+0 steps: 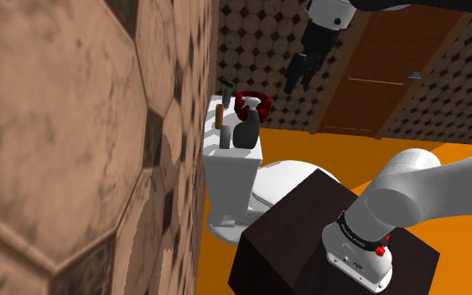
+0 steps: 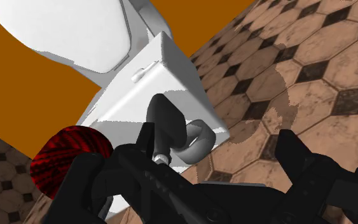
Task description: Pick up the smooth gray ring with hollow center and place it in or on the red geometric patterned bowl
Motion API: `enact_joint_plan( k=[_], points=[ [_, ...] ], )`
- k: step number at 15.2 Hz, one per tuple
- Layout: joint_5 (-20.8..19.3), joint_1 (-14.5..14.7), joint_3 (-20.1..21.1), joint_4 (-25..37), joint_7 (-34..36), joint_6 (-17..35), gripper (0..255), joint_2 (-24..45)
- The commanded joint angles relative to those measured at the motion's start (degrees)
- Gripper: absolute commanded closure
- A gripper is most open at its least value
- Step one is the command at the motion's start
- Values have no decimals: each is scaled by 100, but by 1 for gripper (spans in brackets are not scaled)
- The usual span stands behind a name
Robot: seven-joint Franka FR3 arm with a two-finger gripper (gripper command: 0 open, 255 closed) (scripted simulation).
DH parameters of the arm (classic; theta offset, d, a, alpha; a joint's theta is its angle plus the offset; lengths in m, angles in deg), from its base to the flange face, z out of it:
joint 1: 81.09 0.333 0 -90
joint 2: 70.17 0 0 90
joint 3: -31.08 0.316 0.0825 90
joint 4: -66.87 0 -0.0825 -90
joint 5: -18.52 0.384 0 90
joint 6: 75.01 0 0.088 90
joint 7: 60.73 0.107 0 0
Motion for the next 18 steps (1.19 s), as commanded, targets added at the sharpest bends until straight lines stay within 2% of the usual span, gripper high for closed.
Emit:
enact_joint_plan(
  k=[1, 10, 18],
  points=[
    [0, 0, 0, 0, 0, 0, 0, 0],
    [283, -158, 636, -947, 1065, 2130, 0, 849],
    [201, -453, 1261, -1102, 2154, 4052, 0, 2333]
  ],
)
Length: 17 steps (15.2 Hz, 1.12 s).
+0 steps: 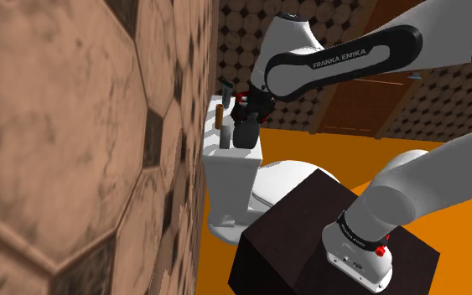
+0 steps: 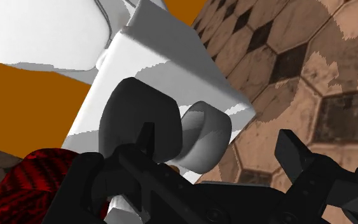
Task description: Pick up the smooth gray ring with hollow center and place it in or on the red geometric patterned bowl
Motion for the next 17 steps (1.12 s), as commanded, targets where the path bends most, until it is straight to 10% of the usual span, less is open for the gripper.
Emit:
enact_joint_plan(
  k=[1, 17],
  points=[
    [-115, -120, 185, 80, 346, 533, 0, 531],
    [-1774, -594, 570, 583, 2277, 2337, 0, 2775]
  ],
)
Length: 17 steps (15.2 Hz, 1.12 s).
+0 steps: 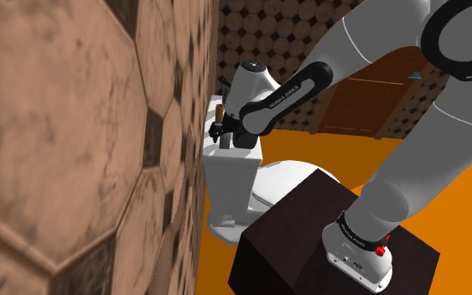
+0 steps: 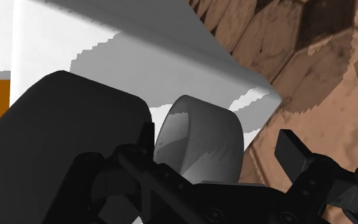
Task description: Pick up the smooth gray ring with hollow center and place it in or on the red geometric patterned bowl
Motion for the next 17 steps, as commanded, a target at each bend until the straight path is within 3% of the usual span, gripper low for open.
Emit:
enact_joint_plan(
  k=[1, 6, 7, 17],
  points=[
    [-30, 1, -6, -8, 25, 22, 0, 34],
    [-31, 0, -5, -7, 25, 22, 0, 34],
    [-36, -3, -8, -2, 24, 24, 255, 43],
    [58, -5, 12, 2, -43, -53, 255, -39]
  ],
)
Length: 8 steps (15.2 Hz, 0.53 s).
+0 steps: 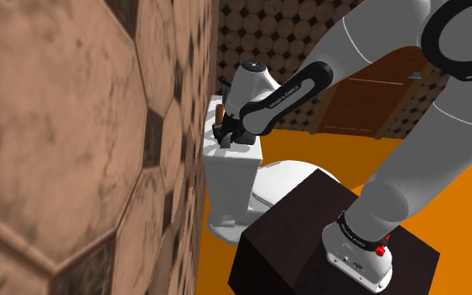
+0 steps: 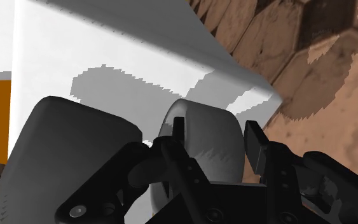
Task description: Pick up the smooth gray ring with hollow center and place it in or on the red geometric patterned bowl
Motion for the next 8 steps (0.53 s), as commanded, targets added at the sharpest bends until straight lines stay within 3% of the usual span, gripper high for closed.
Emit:
enact_joint_plan(
  k=[1, 8],
  points=[
    [126, -4, 23, 19, -94, -115, 255, -105],
    [599, 17, 50, 145, -460, -661, 255, -570]
  ],
)
